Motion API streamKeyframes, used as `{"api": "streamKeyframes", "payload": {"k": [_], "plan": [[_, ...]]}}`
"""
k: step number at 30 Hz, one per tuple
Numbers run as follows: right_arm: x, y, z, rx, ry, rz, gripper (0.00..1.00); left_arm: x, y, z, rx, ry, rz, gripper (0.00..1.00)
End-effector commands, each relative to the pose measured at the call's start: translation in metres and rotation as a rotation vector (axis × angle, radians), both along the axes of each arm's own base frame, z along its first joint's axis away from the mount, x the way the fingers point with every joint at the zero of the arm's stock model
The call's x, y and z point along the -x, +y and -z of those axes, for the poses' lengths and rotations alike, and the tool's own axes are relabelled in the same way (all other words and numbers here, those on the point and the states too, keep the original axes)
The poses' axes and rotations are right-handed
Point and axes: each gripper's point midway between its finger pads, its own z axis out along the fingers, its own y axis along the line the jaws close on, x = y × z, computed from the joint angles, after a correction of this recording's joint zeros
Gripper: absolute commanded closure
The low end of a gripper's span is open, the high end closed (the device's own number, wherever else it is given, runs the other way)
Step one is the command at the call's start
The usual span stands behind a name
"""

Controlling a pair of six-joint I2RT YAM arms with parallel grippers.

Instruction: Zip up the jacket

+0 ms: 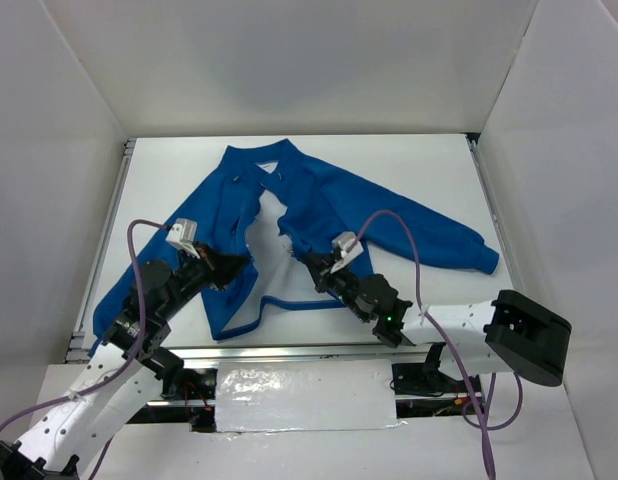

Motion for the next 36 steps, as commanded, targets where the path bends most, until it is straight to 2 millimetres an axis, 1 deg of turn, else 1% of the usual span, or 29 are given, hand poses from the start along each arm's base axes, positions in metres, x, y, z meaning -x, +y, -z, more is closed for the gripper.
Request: {"api": "streamKeyframes", "payload": {"k": [1,2,3,4,5,6,7,8,9,10,11,12,14,16,17,18,20,21,22,23,24,27,28,30,31,32,33,34,36], "plan": [[0.013,-0.016,-0.054,-0.196,-0.225,-0.026,1.0,-0.004,0.008,-0.028,0.002,-0.083,-0.045,1.0],[0.021,-0.02,-0.07,-0.27,-0.274,-0.059,1.0,-0.004,0.007,-0.026,0.002,-0.078,-0.044,1.0],[0.028,-0.02,-0.069,-0.278,-0.28,-0.108,1.0,-0.005,0.007,-0.026,-0.001,-0.079,-0.042,1.0],[0.041,-0.011,-0.073,-0.307,-0.271,-0.237,1.0,-0.005,0.006,-0.025,-0.005,-0.074,-0.037,1.0],[0.045,-0.003,-0.06,-0.259,-0.22,-0.316,1.0,-0.005,0.005,-0.026,-0.007,-0.073,-0.034,1.0],[0.042,-0.002,-0.074,-0.269,-0.21,-0.371,1.0,-0.006,0.005,-0.026,-0.013,-0.072,-0.035,1.0],[0.046,0.007,-0.07,-0.21,-0.196,-0.464,1.0,-0.006,0.005,-0.025,-0.018,-0.068,-0.036,1.0],[0.058,0.022,-0.032,-0.064,-0.061,-0.6,1.0,-0.008,0.007,-0.028,-0.018,-0.073,-0.045,1.0],[0.038,0.033,-0.044,0.014,-0.09,-0.569,1.0,-0.008,0.008,-0.028,-0.016,-0.073,-0.053,1.0],[0.026,0.037,-0.035,0.074,-0.034,-0.506,1.0,-0.007,0.009,-0.023,-0.024,-0.053,-0.059,1.0],[-0.011,0.022,-0.028,0.123,0.025,-0.273,1.0,-0.008,0.01,-0.022,-0.023,-0.046,-0.069,1.0],[-0.019,0.013,-0.029,0.104,0.018,-0.202,1.0,-0.009,0.011,-0.021,-0.023,-0.044,-0.075,1.0],[-0.023,-0.015,-0.059,-0.041,-0.085,-0.061,1.0,-0.01,0.011,-0.02,-0.023,-0.042,-0.078,1.0],[-0.021,-0.024,-0.072,-0.06,-0.137,-0.03,1.0,-0.012,0.011,-0.019,-0.025,-0.035,-0.08,1.0],[-0.013,-0.026,-0.079,-0.088,-0.186,-0.043,1.0,-0.012,0.011,-0.019,-0.024,-0.035,-0.081,1.0],[0.001,-0.018,-0.083,-0.055,-0.262,-0.137,1.0,-0.012,0.01,-0.021,-0.021,-0.038,-0.077,1.0],[0.014,-0.008,-0.082,-0.009,-0.306,-0.236,1.0,-0.014,0.009,-0.024,-0.026,-0.042,-0.076,1.0],[0.026,0.002,-0.079,0.031,-0.326,-0.334,1.0,-0.014,0.009,-0.023,-0.031,-0.04,-0.074,1.0],[0.026,0.006,-0.064,0.09,-0.276,-0.368,1.0,-0.015,0.009,-0.025,-0.032,-0.041,-0.077,1.0],[0.025,0.011,-0.067,0.12,-0.294,-0.389,1.0,-0.016,0.009,-0.025,-0.036,-0.041,-0.08,1.0],[0.025,0.016,-0.063,0.157,-0.292,-0.41,1.0,-0.016,0.009,-0.025,-0.036,-0.038,-0.083,1.0],[0.0,0.029,-0.036,0.364,-0.205,-0.334,1.0,-0.017,0.011,-0.023,-0.038,-0.033,-0.091,1.0],[-0.033,0.014,-0.036,0.438,-0.217,-0.113,1.0,-0.018,0.011,-0.021,-0.042,-0.027,-0.095,1.0],[-0.04,0.004,-0.057,0.411,-0.283,0.029,1.0,-0.019,0.012,-0.019,-0.047,-0.02,-0.104,1.0],[-0.037,0.001,-0.073,0.341,-0.33,0.048,1.0,-0.019,0.014,-0.018,-0.051,-0.019,-0.113,1.0],[-0.031,-0.001,-0.085,0.266,-0.353,0.042,1.0,-0.02,0.015,-0.018,-0.053,-0.018,-0.117,1.0],[-0.02,-0.007,-0.108,0.174,-0.409,0.027,1.0,-0.021,0.015,-0.017,-0.054,-0.013,-0.125,1.0],[-0.01,-0.013,-0.123,0.074,-0.473,0.025,1.0,-0.021,0.016,-0.016,-0.053,-0.01,-0.131,1.0],[-0.007,-0.019,-0.135,-0.014,-0.487,0.049,1.0,-0.022,0.018,-0.015,-0.051,-0.005,-0.147,1.0]]}}
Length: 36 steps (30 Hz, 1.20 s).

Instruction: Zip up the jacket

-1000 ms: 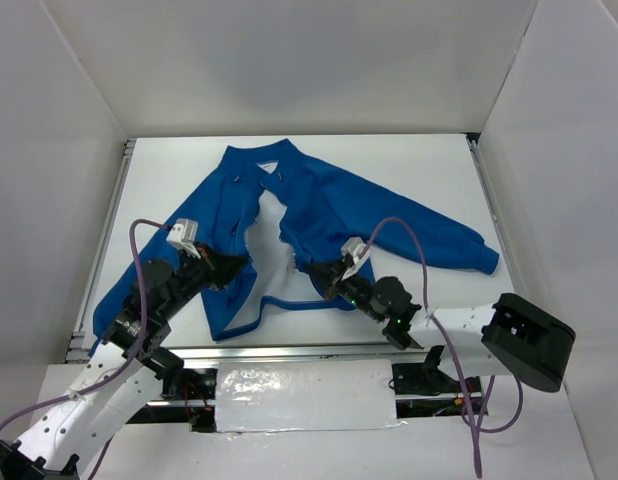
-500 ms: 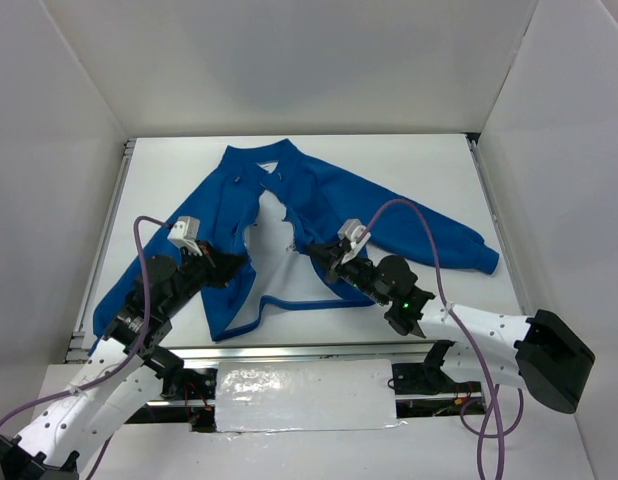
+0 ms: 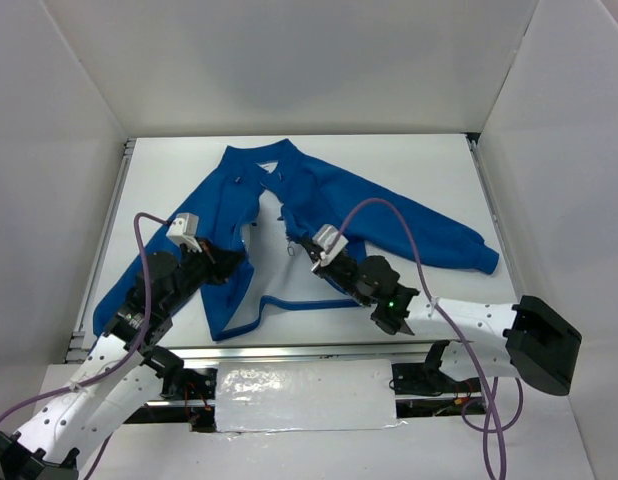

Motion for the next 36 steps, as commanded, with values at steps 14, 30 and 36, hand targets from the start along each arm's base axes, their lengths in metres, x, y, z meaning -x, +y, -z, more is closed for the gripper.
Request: {"api": "streamKeyframes", "payload": {"k": [14,30,36], "plan": [[0.01,-0.009,-0.114,-0.644,0.014,-0.115,1.0,-0.002,0.007,-0.033,0.013,-0.091,-0.038,1.0],[0.076,0.019,-0.034,-0.481,0.611,-0.371,1.0,0.032,-0.03,-0.076,0.203,-0.33,0.24,1.0],[0.091,0.015,-0.007,-0.445,0.643,-0.418,1.0,0.036,-0.032,-0.075,0.231,-0.35,0.259,1.0]]}}
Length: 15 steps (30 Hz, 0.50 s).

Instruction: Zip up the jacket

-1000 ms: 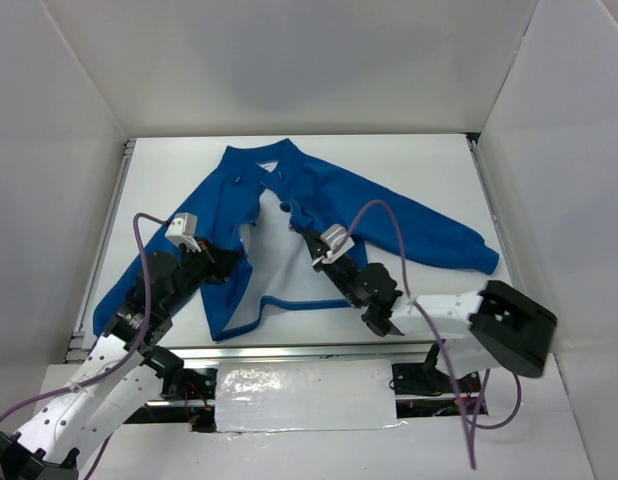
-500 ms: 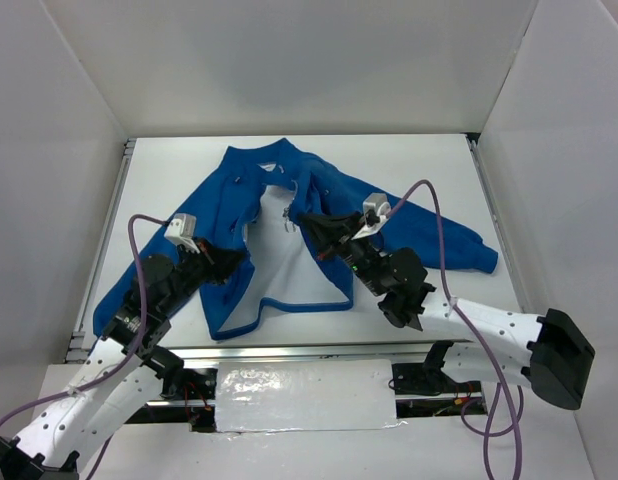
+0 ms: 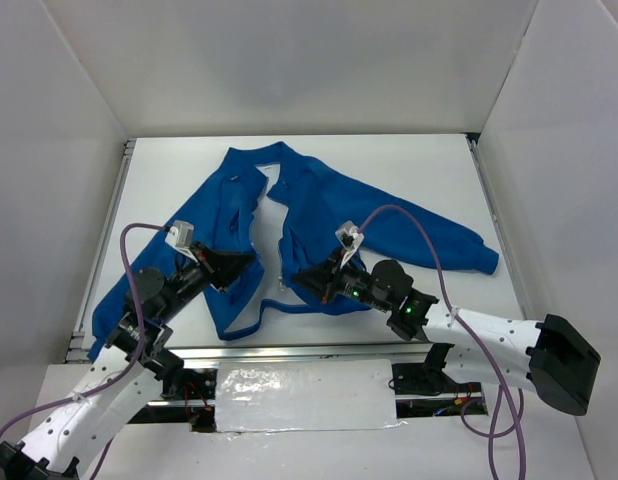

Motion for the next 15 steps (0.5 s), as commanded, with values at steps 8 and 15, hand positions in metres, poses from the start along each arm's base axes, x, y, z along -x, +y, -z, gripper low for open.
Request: {"api": "streamKeyframes", "payload": {"k": [8,15], "plan": [[0.019,0.009,-0.02,-0.103,-0.04,-0.117,1.0,0.015,-0.016,-0.032,0.097,-0.146,0.131,1.0],[0.01,0.015,-0.036,-0.155,-0.03,-0.091,1.0,0.026,-0.024,-0.031,0.107,-0.172,0.208,1.0]]}}
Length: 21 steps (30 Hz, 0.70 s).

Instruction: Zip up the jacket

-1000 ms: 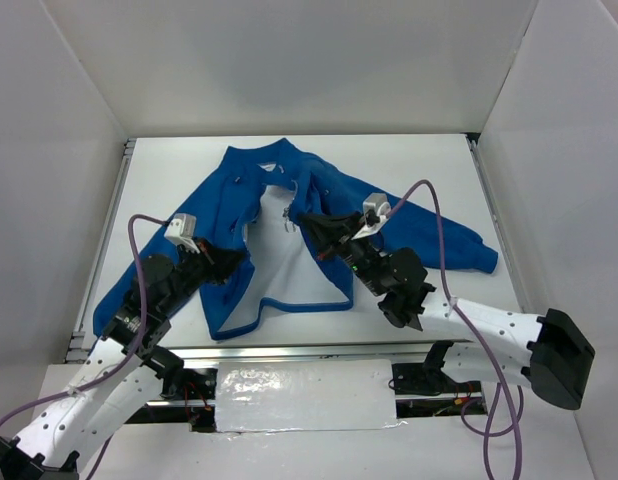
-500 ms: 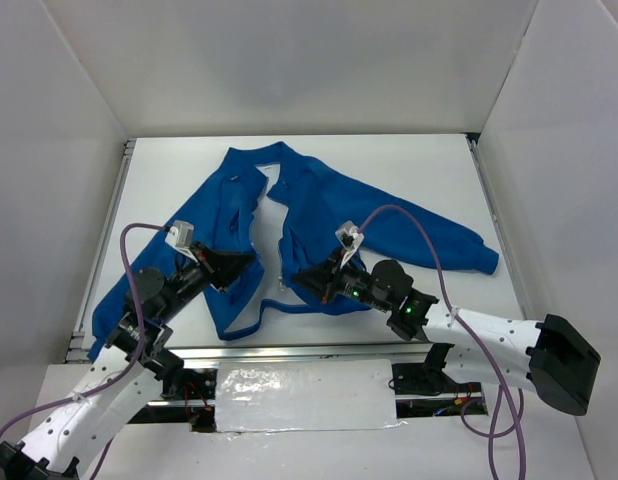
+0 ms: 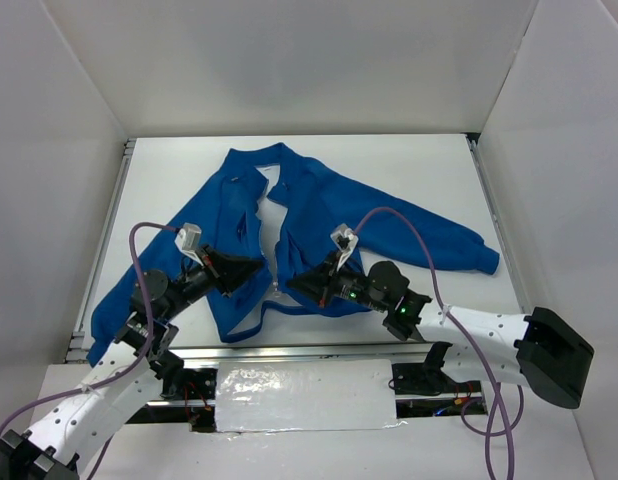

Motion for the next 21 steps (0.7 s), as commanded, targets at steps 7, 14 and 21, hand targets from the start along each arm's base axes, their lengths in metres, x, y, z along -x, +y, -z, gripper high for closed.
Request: {"api": "streamKeyframes", "payload": {"k": [7,14,21], "plan": [[-0.009,0.003,-0.052,-0.136,-0.076,0.015,1.0,0.022,-0.007,-0.03,0.061,-0.132,0.107,1.0],[-0.008,-0.002,-0.057,-0.158,-0.081,-0.001,1.0,0.024,-0.009,-0.021,0.048,-0.113,0.122,1.0],[-0.004,-0.003,-0.059,-0.162,-0.078,-0.025,1.0,0.025,-0.01,-0.013,0.042,-0.095,0.133,1.0]]}}
